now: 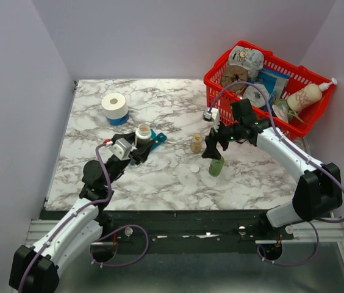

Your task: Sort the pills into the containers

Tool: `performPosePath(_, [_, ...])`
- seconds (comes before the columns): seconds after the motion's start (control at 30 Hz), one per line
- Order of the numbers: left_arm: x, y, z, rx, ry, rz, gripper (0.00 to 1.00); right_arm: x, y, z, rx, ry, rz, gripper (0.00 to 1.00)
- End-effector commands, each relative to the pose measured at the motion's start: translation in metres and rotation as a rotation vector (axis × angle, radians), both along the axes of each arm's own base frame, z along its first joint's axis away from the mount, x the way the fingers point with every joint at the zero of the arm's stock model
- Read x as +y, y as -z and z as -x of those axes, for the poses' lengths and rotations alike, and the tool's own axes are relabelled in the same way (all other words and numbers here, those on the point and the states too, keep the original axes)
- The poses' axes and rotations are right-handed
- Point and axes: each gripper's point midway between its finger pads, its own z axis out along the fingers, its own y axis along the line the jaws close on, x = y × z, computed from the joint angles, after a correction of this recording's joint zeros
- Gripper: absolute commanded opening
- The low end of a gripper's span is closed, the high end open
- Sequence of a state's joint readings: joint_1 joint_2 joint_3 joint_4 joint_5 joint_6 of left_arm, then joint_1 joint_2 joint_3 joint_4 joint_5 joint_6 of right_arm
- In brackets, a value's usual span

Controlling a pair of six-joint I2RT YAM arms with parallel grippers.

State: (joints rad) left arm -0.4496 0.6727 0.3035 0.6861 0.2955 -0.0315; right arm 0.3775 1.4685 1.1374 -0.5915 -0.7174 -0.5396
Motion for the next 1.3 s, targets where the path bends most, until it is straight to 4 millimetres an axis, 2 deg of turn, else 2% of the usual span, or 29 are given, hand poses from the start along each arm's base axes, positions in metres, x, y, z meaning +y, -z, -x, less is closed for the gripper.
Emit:
performPosePath(0.0, [-0.003, -0.006, -0.004, -0.041, 0.044, -0.030, 0.00, -0.003, 0.008, -0.004, 0.001, 0.007, 0.010, 1.00])
performPosePath(0.03, [-0.002, 0.012, -0.009, 0.024, 0.048, -0.076, 0.00, -0.003, 0.007, -0.003, 0.000, 0.007, 0.010, 1.00])
performPosePath(0.07, [0.000, 0.021, -0.013, 0.051, 0.051, -0.123, 0.00, -0.004, 0.008, -0.004, -0.001, 0.009, 0.012, 1.00])
performPosePath(0.1, [0.003, 0.021, -0.021, 0.034, 0.029, -0.197, 0.00, -0.004, 0.008, -0.004, -0.003, 0.011, 0.014, 1.00])
performPosePath(0.13, [0.006, 0.047, -0.023, 0.124, 0.027, -0.273, 0.00, -0.004, 0.008, -0.004, -0.002, 0.013, 0.013, 1.00])
performPosePath(0.2, [0.015, 0.059, -0.034, 0.161, 0.001, -0.375, 0.00, -0.004, 0.008, -0.004, -0.001, 0.010, 0.011, 1.00])
performPosePath(0.23, [0.020, 0.076, -0.035, 0.196, 0.007, -0.449, 0.00, -0.004, 0.007, -0.004, 0.001, 0.011, 0.010, 1.00])
performPosePath(0.33, [0.029, 0.100, -0.045, 0.266, 0.014, -0.550, 0.00, -0.005, 0.009, -0.004, 0.003, 0.012, 0.016, 1.00])
performPosePath(0.53, [0.027, 0.149, -0.065, 0.386, 0.074, -0.668, 0.00, -0.004, 0.010, -0.004, 0.006, 0.012, 0.017, 1.00])
performPosePath(0.7, [0.025, 0.174, -0.083, 0.434, 0.112, -0.745, 0.00, -0.006, 0.013, -0.004, 0.016, 0.015, 0.024, 1.00])
performPosePath(0.9, [0.023, 0.200, -0.095, 0.532, 0.149, -0.787, 0.00, -0.006, 0.012, -0.004, 0.020, 0.014, 0.024, 1.00])
performPosePath(1.27, [0.035, 0.222, -0.092, 0.680, 0.132, -0.886, 0.00, -0.004, 0.010, -0.003, 0.022, 0.004, 0.018, 1.00])
